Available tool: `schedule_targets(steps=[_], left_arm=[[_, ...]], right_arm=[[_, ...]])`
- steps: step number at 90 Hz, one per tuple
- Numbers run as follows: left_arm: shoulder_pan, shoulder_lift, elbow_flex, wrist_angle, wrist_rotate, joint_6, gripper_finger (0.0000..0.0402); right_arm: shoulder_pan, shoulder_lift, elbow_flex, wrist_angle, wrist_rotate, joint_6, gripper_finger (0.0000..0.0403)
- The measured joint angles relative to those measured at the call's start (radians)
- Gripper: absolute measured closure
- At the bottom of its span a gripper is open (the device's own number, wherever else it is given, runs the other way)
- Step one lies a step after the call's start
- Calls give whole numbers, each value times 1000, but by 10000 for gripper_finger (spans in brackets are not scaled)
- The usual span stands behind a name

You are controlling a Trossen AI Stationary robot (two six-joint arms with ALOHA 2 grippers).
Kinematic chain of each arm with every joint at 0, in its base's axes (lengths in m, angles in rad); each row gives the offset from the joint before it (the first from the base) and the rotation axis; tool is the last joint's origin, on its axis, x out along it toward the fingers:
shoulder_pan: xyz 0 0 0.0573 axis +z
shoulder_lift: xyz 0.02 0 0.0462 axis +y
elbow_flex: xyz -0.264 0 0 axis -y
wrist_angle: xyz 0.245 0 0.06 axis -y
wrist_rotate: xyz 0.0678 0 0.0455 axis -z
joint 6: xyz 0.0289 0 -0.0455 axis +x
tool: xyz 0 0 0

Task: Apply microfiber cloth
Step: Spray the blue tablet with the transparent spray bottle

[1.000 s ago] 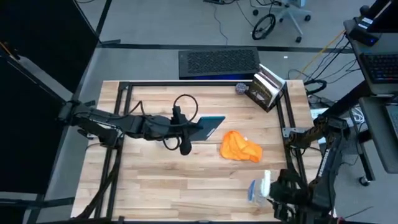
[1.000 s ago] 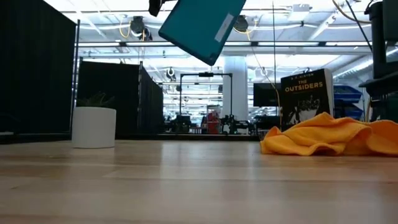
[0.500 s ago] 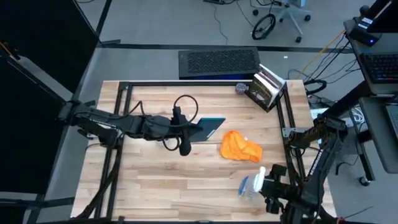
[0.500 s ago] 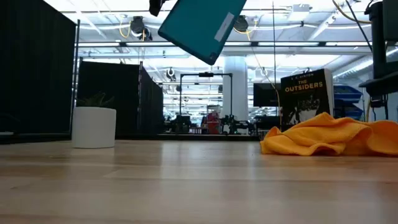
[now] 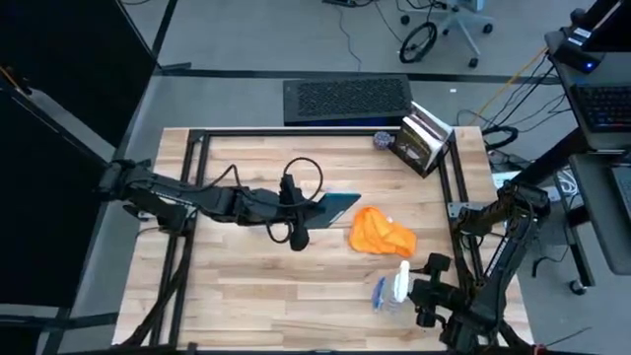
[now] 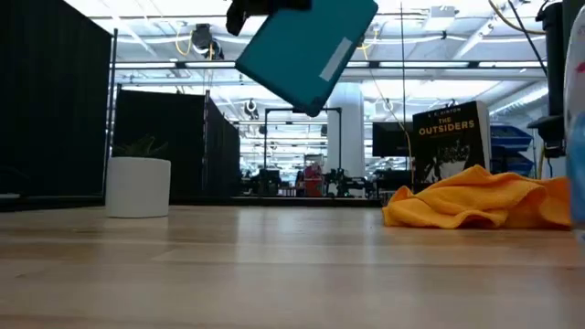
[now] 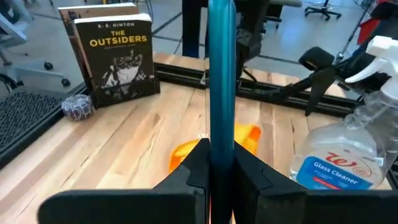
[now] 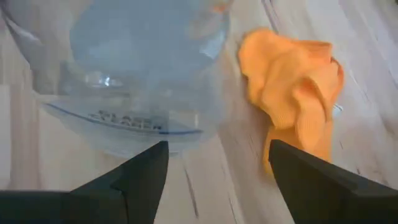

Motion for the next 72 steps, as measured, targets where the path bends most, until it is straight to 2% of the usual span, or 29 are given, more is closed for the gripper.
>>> schedule_targets(steps=[11, 30, 49, 60, 72], left_arm=[[0, 0, 0, 3, 0, 3, 386], [0, 0, 0, 3, 0, 6, 386], [0, 0, 0, 4, 0, 6, 386], [0, 0, 0, 3, 0, 3, 386], [0, 0, 0, 3, 0, 2, 386]], right_arm=[[28, -30, 24, -57, -64, 64, 142], [85, -100, 45, -92, 16, 218, 142], [87, -110, 45, -117, 16, 217, 137], [80, -110, 45, -132, 17, 231, 106], [81, -110, 45, -134, 17, 234, 48]])
